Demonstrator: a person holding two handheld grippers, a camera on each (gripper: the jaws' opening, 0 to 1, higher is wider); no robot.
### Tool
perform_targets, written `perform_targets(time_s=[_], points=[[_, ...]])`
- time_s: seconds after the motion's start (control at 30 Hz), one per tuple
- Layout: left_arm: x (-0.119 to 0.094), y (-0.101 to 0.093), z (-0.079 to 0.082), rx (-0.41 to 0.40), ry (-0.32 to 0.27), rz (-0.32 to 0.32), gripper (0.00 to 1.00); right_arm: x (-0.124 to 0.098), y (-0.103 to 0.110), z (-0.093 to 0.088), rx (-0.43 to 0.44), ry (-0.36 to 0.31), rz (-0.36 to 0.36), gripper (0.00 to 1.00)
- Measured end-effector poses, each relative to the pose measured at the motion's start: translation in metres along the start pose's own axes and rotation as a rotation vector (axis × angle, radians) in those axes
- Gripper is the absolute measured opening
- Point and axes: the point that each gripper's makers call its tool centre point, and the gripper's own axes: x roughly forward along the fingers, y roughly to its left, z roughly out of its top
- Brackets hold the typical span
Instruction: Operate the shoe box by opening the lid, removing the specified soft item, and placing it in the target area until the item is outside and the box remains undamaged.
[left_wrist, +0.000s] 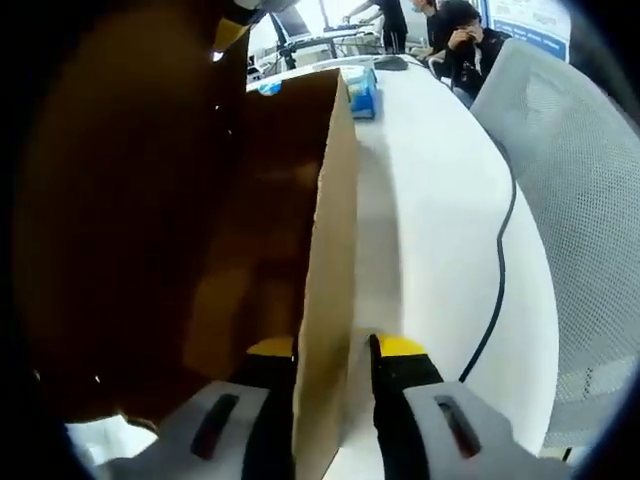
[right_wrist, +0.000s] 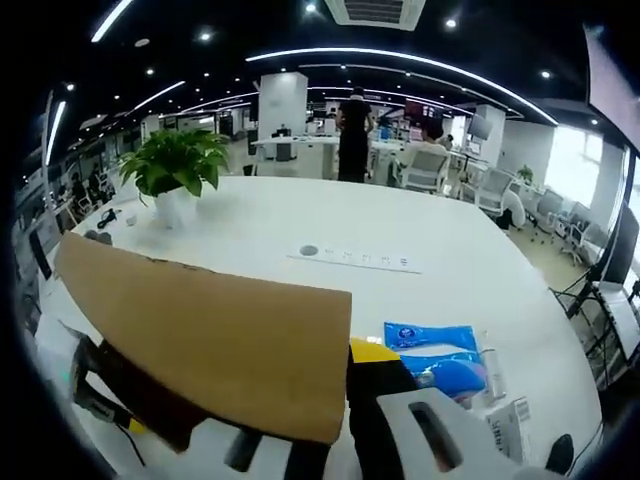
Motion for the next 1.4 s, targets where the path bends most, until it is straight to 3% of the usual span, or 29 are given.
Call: perform_targets(time_s=[0.37,0.53,0.7,0.9,1.03,1.23,1.33,1.4], points=[[-0.034,0.004,0.04,-0.275,-0.196,0.083,0.37,-0.002,0.0,-0.001,-0.001,-0.009,-0.006,0.0],[-0.053,0.005,0.034,-0.415,-0.233,0.138,0.44,-0.003,0.0,-0.002,0.003,-0.016,-0.009,0.0],[-0.078,0.007,0.027,-0.498,-0.281,0.207,0.47,-0.004,0.001,-0.004,0.02,-0.026,-0.019,0.0],[-0.095,0.002,0.006,-0.617,-0.243,0.269,0.66,-0.007,0.0,-0.005,0.002,-0.034,-0.015,0.0],[-0.106,0.003,0.002,-0.653,-0.25,0.321,0.68,-0.008,0.0,-0.006,0.013,-0.039,-0.018,0.0],[-0.129,0.033,0.011,-0.729,-0.275,0.46,0.71,-0.01,0.0,-0.008,0.01,-0.047,-0.01,0.0],[-0.137,0.048,0.013,-0.78,-0.293,0.492,0.72,-0.011,0.001,-0.008,0.009,-0.046,-0.009,0.0],[-0.143,0.058,0.015,-0.765,-0.305,0.517,0.73,-0.012,0.001,-0.009,0.002,-0.047,-0.006,0.0]])
